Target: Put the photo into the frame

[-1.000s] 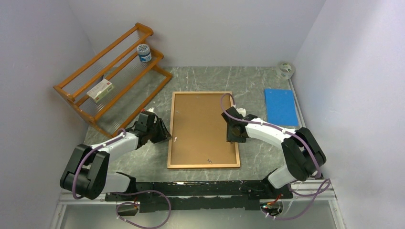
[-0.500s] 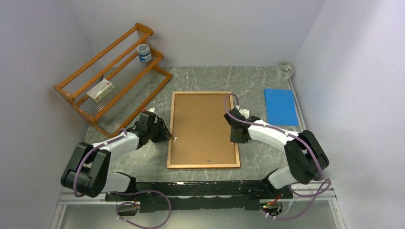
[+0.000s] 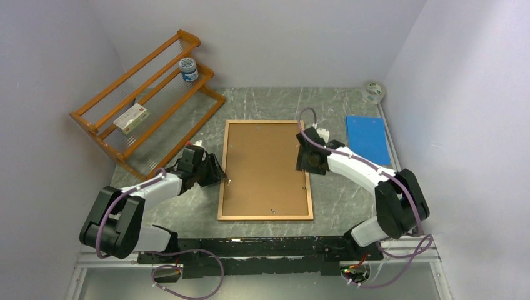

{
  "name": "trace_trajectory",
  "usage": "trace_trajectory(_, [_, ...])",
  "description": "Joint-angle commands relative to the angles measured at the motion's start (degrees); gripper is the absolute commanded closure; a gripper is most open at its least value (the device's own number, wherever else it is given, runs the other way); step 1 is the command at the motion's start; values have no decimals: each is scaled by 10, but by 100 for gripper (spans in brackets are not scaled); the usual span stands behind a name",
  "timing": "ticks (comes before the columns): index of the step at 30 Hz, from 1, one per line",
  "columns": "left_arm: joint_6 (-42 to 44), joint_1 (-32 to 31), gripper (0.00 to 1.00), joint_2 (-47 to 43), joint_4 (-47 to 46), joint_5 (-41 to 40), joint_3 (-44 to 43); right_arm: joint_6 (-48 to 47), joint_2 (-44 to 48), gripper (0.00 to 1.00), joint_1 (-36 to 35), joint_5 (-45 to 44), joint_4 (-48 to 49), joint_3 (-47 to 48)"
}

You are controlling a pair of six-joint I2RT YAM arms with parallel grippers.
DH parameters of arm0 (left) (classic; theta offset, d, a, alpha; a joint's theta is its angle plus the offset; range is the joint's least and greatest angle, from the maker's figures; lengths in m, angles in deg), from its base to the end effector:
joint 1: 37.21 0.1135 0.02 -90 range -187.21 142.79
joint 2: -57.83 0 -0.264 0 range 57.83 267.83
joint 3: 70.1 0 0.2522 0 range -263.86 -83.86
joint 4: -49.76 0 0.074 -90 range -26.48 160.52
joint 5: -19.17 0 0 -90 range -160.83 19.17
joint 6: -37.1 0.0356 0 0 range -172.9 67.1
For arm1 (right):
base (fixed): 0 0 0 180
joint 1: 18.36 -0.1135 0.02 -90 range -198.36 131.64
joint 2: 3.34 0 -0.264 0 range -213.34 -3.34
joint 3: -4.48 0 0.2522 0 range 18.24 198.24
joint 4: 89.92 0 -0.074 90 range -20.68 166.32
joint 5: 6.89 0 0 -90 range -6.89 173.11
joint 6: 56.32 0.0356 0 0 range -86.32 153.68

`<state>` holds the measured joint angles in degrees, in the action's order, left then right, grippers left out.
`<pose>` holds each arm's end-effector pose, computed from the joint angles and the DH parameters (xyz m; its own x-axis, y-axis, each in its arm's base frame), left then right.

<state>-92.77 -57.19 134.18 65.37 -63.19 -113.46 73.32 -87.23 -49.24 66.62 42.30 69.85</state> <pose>0.2254 -0.0870 0.1507 -0.8111 -0.3811 -0.4436 -0.1286 0.8562 -0.5005 0.2408 0.1322 0.1969 -0.8567 0.2005 -0.4753 0.1978 0.9786 0.0563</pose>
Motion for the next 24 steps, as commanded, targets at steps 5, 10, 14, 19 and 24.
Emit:
trace_trajectory(5, [-19, 14, 34, 31, 21, -17, -47, -49, -120, 36, 60, -10, 72, 153])
trace_trajectory(10, [-32, 35, 33, 65, 2, 26, -66, -47, -205, 31, 76, -22, 68, 236])
trace_trajectory(14, [-31, 40, 35, 83, 1, 33, -75, -49, -256, 31, 79, -27, 57, 280])
trace_trajectory(19, [-27, 44, 35, 94, -1, 34, -77, -55, -286, 32, 79, -17, 59, 289])
trace_trajectory(24, [-28, 44, 36, 106, -10, 44, -76, -58, -301, 37, 82, -18, 61, 282])
